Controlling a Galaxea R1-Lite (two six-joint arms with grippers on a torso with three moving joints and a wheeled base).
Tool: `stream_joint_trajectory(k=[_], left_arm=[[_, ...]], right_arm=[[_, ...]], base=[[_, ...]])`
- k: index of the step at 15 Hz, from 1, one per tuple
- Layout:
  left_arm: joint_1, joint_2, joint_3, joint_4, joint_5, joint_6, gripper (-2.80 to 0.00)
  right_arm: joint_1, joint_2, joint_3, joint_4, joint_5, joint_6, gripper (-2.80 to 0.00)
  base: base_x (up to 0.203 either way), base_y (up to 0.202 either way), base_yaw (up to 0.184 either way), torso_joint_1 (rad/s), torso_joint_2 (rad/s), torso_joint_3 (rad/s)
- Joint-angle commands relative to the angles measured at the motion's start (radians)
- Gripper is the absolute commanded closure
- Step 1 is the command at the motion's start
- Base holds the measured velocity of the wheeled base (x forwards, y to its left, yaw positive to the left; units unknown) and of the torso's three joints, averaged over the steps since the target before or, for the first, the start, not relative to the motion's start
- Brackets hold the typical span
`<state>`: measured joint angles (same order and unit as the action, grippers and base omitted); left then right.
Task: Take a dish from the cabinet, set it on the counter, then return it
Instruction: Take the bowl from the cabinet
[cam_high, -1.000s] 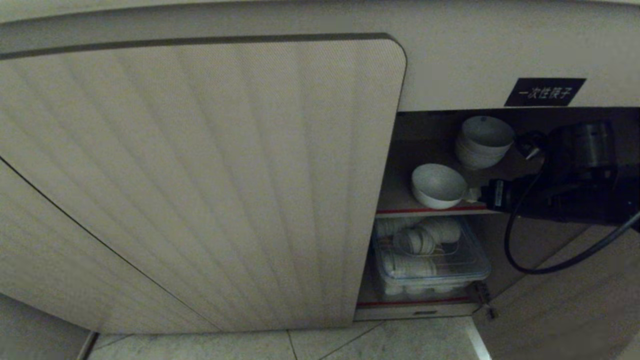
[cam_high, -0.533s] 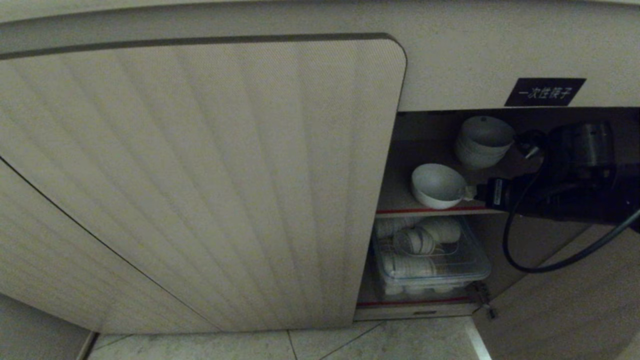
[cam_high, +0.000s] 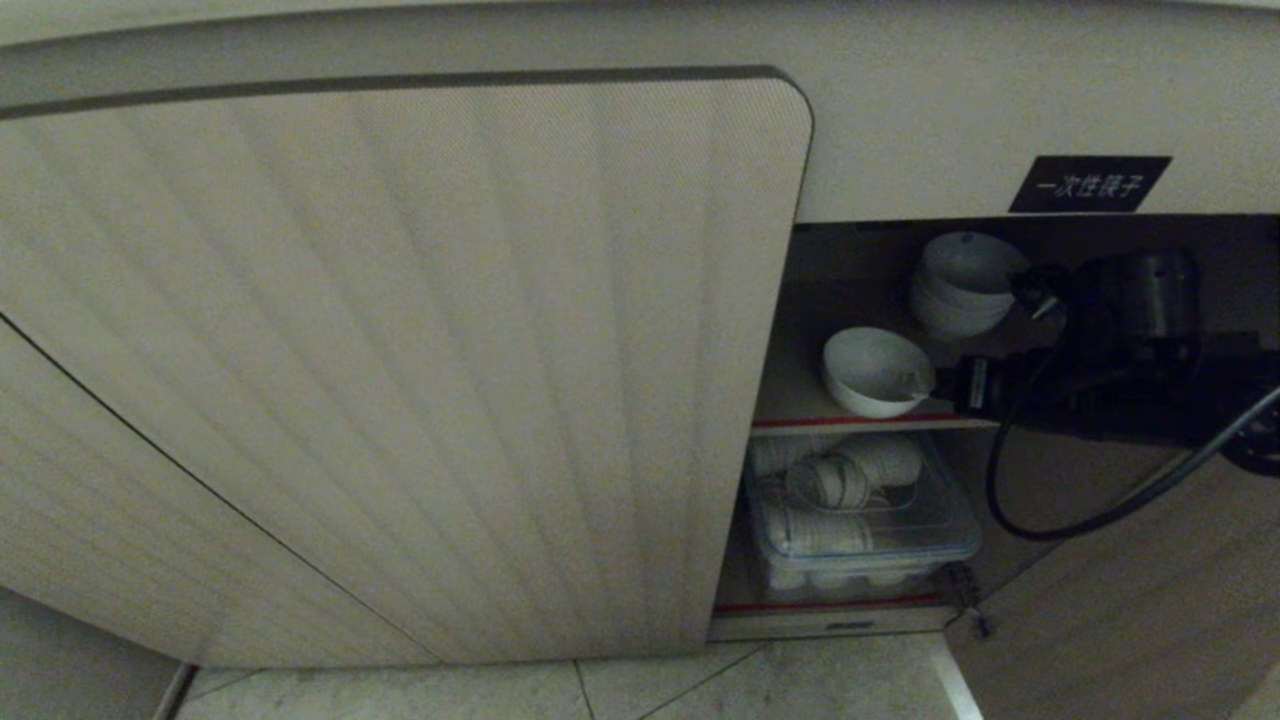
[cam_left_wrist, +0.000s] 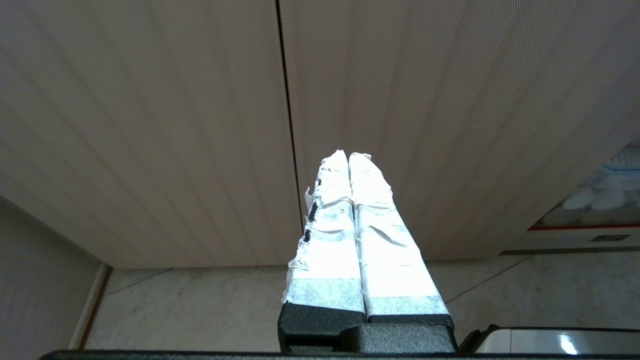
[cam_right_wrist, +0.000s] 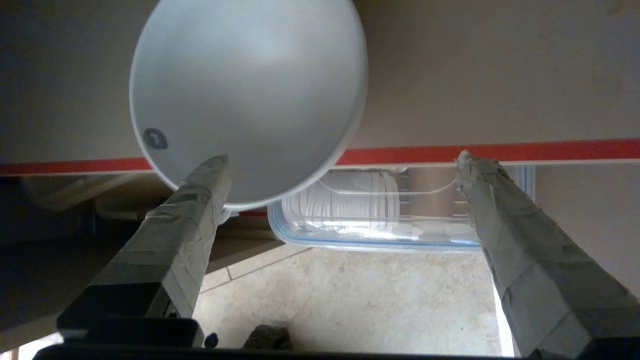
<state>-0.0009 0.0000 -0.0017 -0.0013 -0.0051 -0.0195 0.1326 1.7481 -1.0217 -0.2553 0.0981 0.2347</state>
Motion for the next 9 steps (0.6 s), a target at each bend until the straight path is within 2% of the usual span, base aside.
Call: stream_joint_trajectory(k=[1, 6, 9], left_arm=[[0.000, 0.000, 0.000, 0.000, -0.001, 0.000, 0.00], [-0.001, 0.000, 0.000, 0.000, -0.001, 0.000, 0.00], [0.000, 0.000, 0.000, 0.000, -0.001, 0.000, 0.00]], right_arm=[[0.004, 0.034, -0.022, -0.005, -0.008, 0.002, -2.80], [0.027, 0.099, -0.109, -0.007, -0.083, 0.002, -2.80], [0.032, 0.126, -0.133, -0.011, -0.092, -0.001, -2.80]], base=[[0.000, 0.000, 0.000, 0.000, 0.00, 0.000], [0.000, 0.000, 0.000, 0.000, 0.00, 0.000], [0.000, 0.000, 0.000, 0.000, 0.00, 0.000]])
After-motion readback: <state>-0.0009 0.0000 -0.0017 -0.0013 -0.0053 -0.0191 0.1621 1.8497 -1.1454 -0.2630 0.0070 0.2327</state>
